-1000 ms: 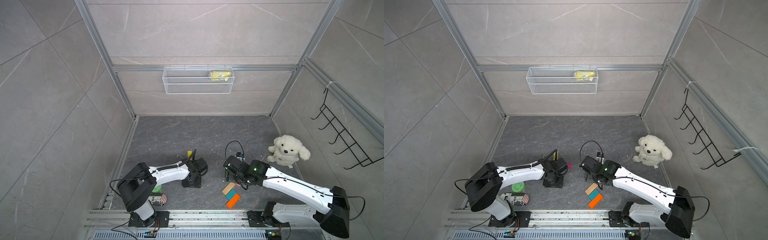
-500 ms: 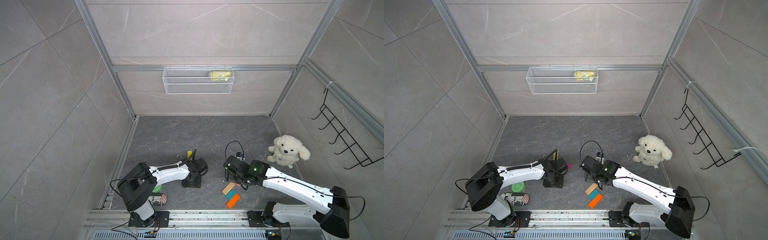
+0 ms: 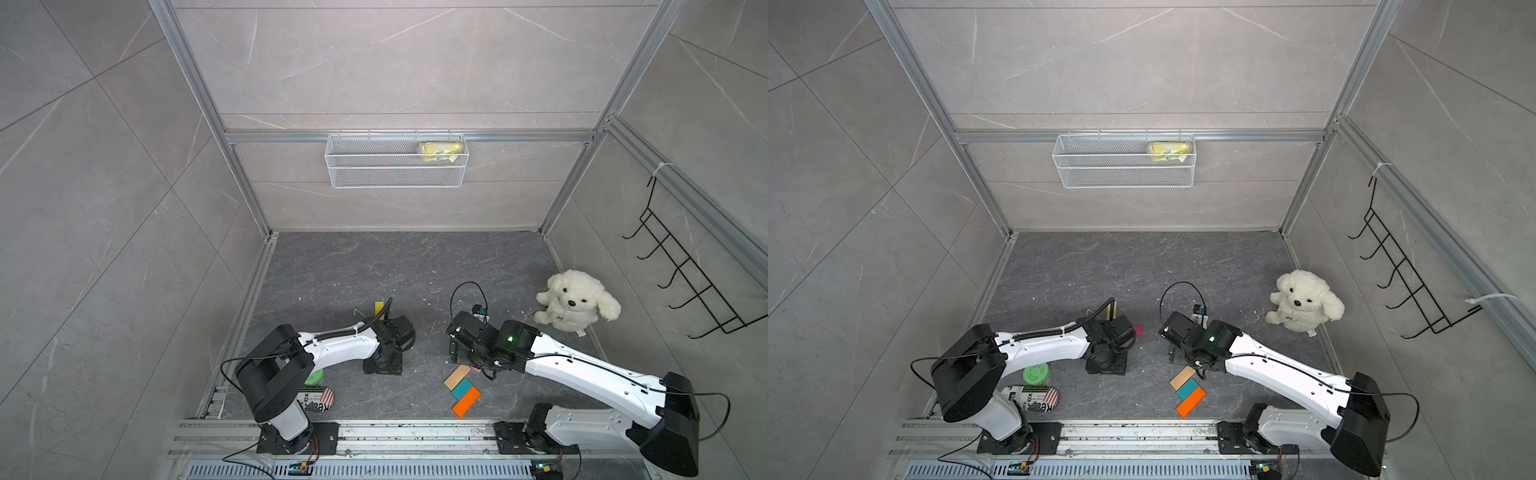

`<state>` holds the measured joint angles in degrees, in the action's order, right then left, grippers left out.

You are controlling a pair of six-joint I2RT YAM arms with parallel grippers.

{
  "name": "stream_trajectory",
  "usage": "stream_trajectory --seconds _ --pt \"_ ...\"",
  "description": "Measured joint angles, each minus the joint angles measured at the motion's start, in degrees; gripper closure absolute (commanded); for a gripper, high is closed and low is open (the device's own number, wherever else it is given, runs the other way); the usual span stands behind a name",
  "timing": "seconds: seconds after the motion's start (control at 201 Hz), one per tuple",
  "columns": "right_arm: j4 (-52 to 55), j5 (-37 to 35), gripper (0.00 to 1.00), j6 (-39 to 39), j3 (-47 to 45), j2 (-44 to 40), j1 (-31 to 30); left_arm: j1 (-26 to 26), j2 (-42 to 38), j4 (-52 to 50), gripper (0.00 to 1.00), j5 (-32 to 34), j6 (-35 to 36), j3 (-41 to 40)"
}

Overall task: Assemble the letter h with building blocks
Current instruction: Adjust the building block at the center of the board, then pick up the building block from the center of the board.

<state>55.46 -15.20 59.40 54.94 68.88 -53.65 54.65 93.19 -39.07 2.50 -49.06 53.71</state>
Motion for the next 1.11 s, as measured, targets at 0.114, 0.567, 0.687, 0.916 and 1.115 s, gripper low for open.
stream_trajectory --seconds 0.114,0.567,0.687,0.916,1.115 --pt "0.02 0.0 0.16 -0.02 0.0 0.0 0.0 0.57 -0.61 -0.74 0.34 -0.24 0.02 0.15" --pt "-2.01 2.6 0.25 1.55 -0.81 5.31 -0.02 -10.38 -22.49 -16.37 0.38 7.04 3.85 20.13" --pt "-4.52 4.35 0.3 3.48 -4.0 6.1 0.0 -19.32 -25.77 -15.78 0.38 7.39 6.12 21.07" --pt "-10.4 8.76 0.33 7.23 -9.03 10.86 0.0 -22.16 -27.74 -15.39 0.38 7.3 9.18 20.41" --pt "-16.15 10.08 0.33 7.69 -11.87 14.56 0.0 -22.56 -29.18 -14.88 0.38 5.81 9.6 15.82"
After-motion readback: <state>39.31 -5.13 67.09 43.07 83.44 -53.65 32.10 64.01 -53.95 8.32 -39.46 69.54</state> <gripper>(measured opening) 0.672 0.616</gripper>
